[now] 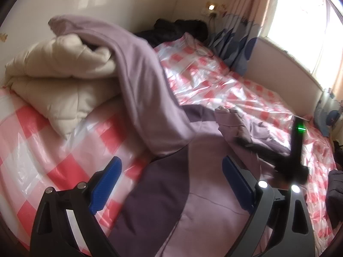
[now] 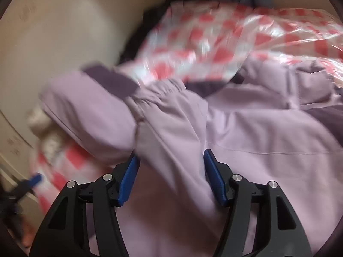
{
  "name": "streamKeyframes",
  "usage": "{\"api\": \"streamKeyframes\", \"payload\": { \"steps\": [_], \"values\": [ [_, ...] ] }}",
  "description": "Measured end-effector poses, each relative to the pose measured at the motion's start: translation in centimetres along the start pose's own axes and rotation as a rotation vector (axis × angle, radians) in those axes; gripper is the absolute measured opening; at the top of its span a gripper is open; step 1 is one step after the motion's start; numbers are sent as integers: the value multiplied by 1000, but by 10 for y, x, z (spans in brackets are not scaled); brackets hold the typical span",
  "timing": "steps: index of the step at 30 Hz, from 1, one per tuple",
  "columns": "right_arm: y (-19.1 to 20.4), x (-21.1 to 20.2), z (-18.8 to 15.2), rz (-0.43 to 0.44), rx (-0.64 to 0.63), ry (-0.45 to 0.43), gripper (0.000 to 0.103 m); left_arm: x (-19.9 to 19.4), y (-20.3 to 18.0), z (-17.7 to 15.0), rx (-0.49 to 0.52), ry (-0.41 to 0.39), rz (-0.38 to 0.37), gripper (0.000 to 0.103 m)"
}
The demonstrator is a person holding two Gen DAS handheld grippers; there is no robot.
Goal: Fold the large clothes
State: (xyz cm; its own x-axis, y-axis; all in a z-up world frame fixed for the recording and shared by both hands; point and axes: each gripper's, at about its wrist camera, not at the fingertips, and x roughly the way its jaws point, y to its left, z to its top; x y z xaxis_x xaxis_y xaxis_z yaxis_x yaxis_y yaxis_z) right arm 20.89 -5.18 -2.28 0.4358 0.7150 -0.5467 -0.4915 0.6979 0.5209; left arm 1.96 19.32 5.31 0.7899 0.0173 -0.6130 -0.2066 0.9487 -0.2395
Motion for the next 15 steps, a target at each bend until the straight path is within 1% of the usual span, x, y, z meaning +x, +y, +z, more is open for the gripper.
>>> {"api": "streamKeyframes", "payload": {
  "steps": [1, 2, 3, 4, 5, 8, 9, 10, 11, 12, 14, 15],
  "values": [
    [-9, -32, 1, 1, 30, -81, 60, -5, -5, -1, 18, -20, -18, 91],
    [-21, -64, 3, -43, 57, -157, 63, -9, -13, -1, 41, -43, -35, 93],
    [-33, -92, 4, -90, 81, -215, 67, -11, -22, -1, 63, -59, -55, 96],
    [-45, -116, 6, -100, 100, -261, 71, -11, -34, 1, 91, -58, -85, 96],
    [-60, -137, 7, -113, 114, -281, 72, -9, -49, 2, 127, -48, -115, 96],
    [-96, -168, 10, -204, 161, -266, 72, 1, -89, 7, 195, -51, -173, 96],
    [-104, -172, 9, -226, 171, -262, 72, 13, -106, 9, 221, -31, -210, 96],
    [-114, -176, 7, -256, 185, -261, 72, 29, -121, 12, 246, -11, -226, 96],
    [-125, -176, 4, -263, 210, -260, 72, 42, -132, 14, 261, 3, -232, 96],
    [-137, -173, 1, -266, 239, -253, 72, 67, -145, 17, 275, 28, -221, 96],
    [-158, -163, -8, -282, 278, -234, 72, 115, -159, 20, 268, 95, -223, 96],
    [-164, -161, -11, -280, 287, -224, 72, 132, -163, 18, 268, 122, -207, 96]
  ]
}}
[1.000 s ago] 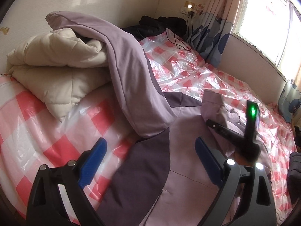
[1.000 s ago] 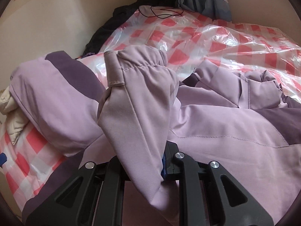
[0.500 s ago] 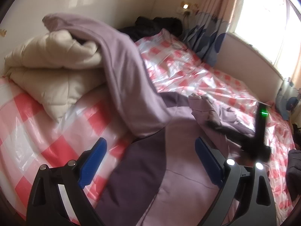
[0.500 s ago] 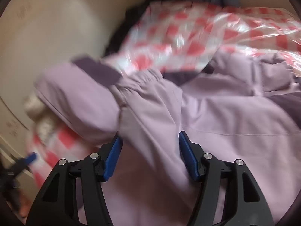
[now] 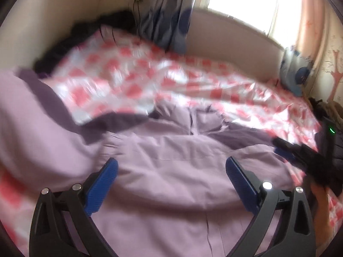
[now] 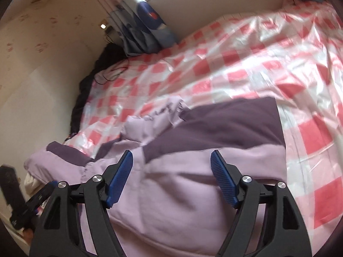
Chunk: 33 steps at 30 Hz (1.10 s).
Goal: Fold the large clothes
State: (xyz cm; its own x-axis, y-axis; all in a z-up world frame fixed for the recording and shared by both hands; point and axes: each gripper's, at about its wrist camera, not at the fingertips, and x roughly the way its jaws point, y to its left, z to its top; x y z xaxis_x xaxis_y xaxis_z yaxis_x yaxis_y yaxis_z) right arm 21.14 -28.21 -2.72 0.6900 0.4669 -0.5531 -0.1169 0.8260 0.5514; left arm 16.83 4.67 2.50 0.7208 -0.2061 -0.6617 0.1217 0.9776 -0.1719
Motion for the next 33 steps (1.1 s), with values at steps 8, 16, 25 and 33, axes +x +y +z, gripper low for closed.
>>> {"api": "streamKeyframes", "payload": {
  "steps": [8, 16, 25, 33],
  "values": [
    [-5, 5, -15, -38, -84, -7, 72, 102, 17, -37, 78, 277, 214, 95],
    [-27, 37, -27, -191, -121, 139, 75, 96, 9, -33, 132, 279, 232, 96],
    [27, -86, -84, -13, -194, 37, 87, -173, 113, 40, -64, -232, 324, 96],
    [14, -87, -129, 117, -7, 80, 87, -266, 326, 60, -652, -285, 279, 96]
  ]
}}
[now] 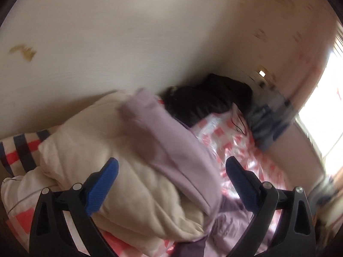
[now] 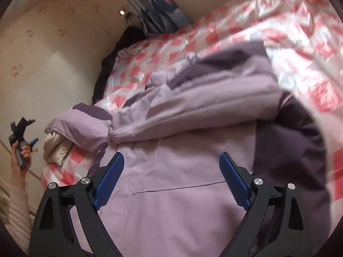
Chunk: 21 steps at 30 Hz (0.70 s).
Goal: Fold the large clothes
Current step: 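Grasp the sleeve cuff with the left tool and lift it up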
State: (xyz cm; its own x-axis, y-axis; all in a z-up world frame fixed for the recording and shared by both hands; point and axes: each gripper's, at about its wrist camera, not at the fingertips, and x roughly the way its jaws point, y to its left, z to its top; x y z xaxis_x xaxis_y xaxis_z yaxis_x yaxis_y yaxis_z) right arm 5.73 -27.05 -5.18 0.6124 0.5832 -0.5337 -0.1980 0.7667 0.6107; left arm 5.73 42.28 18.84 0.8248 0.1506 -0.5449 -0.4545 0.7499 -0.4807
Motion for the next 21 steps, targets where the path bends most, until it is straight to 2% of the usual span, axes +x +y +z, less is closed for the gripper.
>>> {"api": "streamKeyframes", "payload": {
  "steps": [2, 5, 8, 11, 13, 15, 16, 18, 19, 21],
  "values": [
    [-4, 12, -2, -15, 0, 25, 87, 11, 14, 13, -41, 5, -22, 96],
    [-4, 21, -3, -30, -16, 47, 87, 27, 19, 19, -62, 9, 4, 96],
    [-4, 24, -2, -21, -21, 44, 87, 54, 15, 26, -81, 24, 72, 96],
    [-4, 25, -2, -20, -23, 43, 87, 64, 10, 26, -96, -19, 132, 96],
    [-4, 25, -2, -24, -25, 37, 87, 77, 6, 28, -100, 3, 166, 96],
    [-3, 26, -2, -28, -35, 39, 87, 95, 8, 29, -135, 60, 161, 95],
    [-2, 26, -1, -29, -37, 40, 87, 99, 9, 29, -159, 61, 156, 91],
    [-3, 27, -1, -27, -34, 43, 87, 101, 12, 29, -201, 65, 108, 41],
    [-3, 27, -1, -24, -30, 41, 87, 102, 14, 28, -223, 82, 60, 36],
    [-3, 25, 1, -28, -29, 31, 87, 101, 15, 26, -229, 74, 30, 26]
  ]
}}
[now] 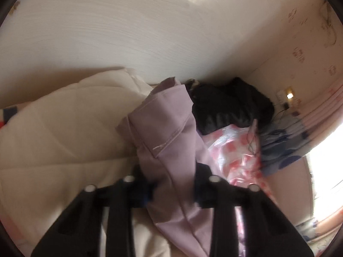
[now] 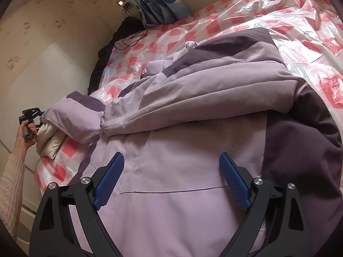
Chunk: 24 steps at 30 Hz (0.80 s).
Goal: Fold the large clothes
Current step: 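Grasp the sleeve cuff with the left tool and lift it up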
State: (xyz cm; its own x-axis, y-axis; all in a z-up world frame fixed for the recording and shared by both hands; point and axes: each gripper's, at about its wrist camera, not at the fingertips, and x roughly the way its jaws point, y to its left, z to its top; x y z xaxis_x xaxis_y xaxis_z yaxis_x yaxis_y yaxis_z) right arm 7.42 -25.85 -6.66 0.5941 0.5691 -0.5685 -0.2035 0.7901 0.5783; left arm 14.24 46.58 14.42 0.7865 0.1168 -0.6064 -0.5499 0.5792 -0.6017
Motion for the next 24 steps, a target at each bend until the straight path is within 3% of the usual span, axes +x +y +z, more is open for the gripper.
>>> {"api": "streamKeyframes", "payload": {
  "steps": [2, 8, 15, 24],
  "values": [
    [4, -4, 2, -23, -25, -27, 87, -6, -4, -3, 18, -24, -17, 24],
    [16, -25, 14, -120, -121, -132, 87, -35, -26, -11, 30, -77, -172, 22],
    [-2, -22, 21, -131, -44, -110, 87, -65, -96, -30, 121, -90, -328, 20],
    [-9, -25, 23, -131, -16, -113, 87, -100, -193, -89, 284, -37, -493, 20]
  ]
}}
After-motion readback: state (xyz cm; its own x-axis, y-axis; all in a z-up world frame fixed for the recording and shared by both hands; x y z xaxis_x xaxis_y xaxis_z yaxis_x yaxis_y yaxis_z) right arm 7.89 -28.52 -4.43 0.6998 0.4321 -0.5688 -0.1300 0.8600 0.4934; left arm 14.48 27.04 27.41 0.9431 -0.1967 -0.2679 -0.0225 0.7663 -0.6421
